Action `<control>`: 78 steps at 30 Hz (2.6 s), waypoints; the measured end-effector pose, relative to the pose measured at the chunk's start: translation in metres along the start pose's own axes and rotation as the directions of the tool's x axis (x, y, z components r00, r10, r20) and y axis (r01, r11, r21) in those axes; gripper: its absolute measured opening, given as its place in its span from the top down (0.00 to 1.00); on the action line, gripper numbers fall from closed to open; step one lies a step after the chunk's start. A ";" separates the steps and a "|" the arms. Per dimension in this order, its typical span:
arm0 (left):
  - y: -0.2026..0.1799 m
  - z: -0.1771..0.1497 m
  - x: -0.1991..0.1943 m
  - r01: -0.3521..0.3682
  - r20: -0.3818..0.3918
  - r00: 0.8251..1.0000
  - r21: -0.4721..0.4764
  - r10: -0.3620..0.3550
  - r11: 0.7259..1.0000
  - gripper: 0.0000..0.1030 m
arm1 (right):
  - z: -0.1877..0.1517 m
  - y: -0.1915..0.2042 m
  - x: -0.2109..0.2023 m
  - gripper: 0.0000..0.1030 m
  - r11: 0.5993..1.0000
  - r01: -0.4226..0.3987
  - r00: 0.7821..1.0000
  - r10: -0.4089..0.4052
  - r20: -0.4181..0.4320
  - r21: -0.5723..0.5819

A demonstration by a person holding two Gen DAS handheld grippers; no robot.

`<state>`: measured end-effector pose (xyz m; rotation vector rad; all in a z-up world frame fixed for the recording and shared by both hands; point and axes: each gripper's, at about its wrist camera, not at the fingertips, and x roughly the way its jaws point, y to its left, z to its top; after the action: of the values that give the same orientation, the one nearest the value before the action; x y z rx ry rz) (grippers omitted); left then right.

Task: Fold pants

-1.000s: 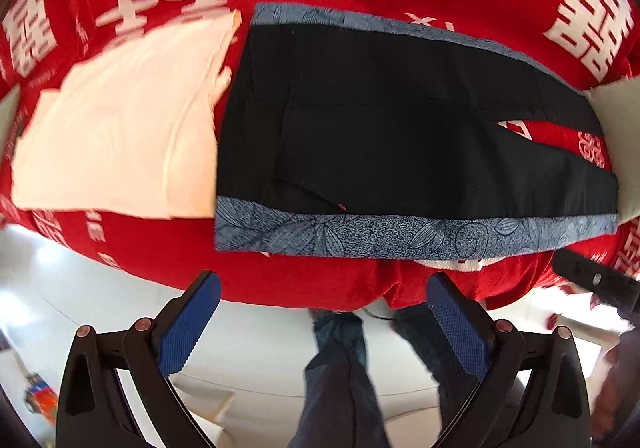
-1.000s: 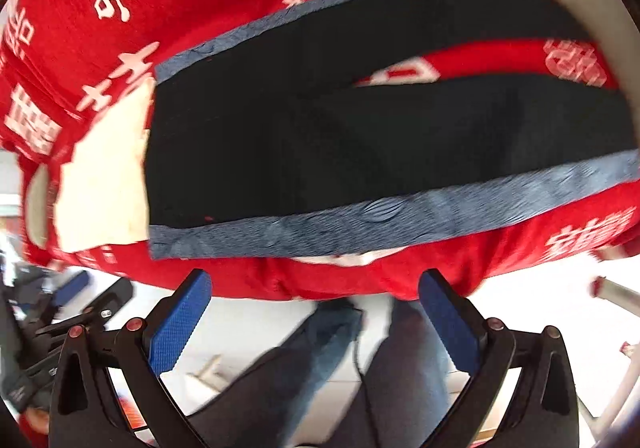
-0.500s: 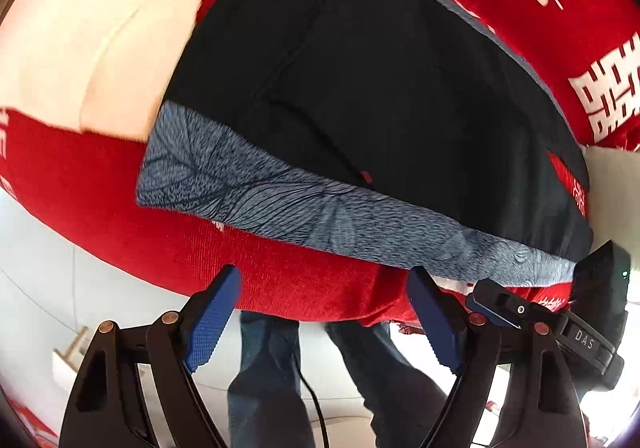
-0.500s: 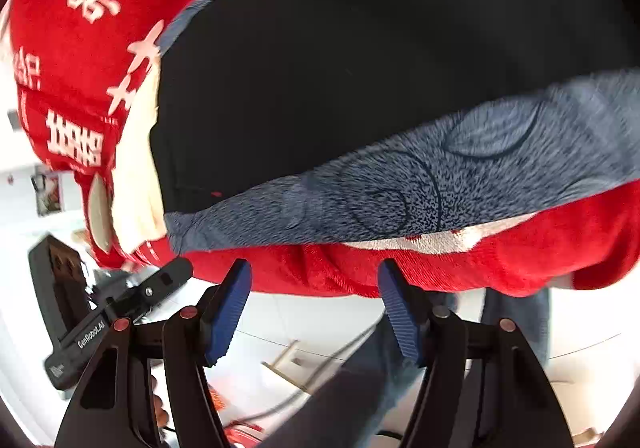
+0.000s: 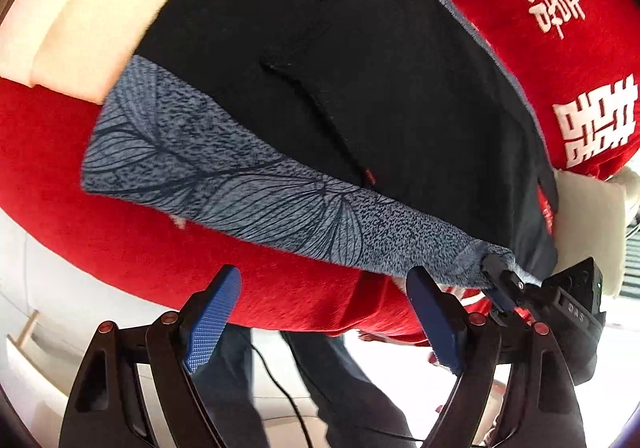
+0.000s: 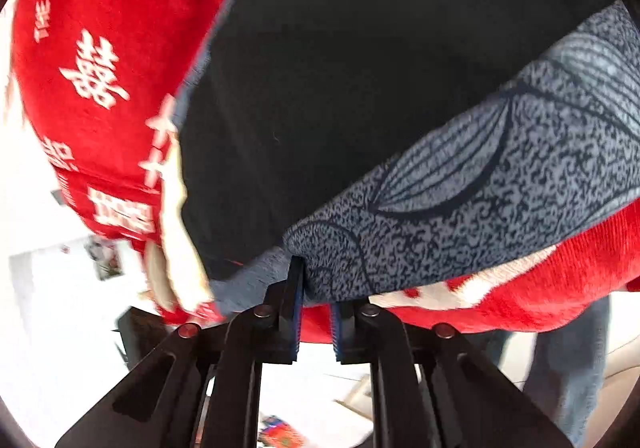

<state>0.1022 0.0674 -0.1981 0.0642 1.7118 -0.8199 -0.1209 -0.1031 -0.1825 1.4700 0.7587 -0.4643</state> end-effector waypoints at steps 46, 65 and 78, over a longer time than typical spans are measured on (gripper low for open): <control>-0.125 0.277 0.020 -0.077 0.209 0.976 0.045 0.066 0.996 0.74 | 0.288 0.131 0.067 0.87 0.964 0.046 0.966 -0.110 -0.235 -0.260; -0.208 0.200 0.045 -0.394 0.195 0.915 0.253 0.352 0.884 0.29 | 0.259 0.157 0.010 0.24 0.845 0.163 0.949 -0.275 -0.153 -0.510; -0.326 0.089 0.117 -0.120 -0.043 0.986 0.476 0.160 0.871 0.29 | 0.173 -0.001 -0.167 0.25 0.945 0.313 0.949 -0.306 0.076 -0.094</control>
<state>-0.0073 -0.2696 -0.1497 0.5566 1.5246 -1.1215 -0.2080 -0.3015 -0.0769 1.2374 0.9573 -0.6943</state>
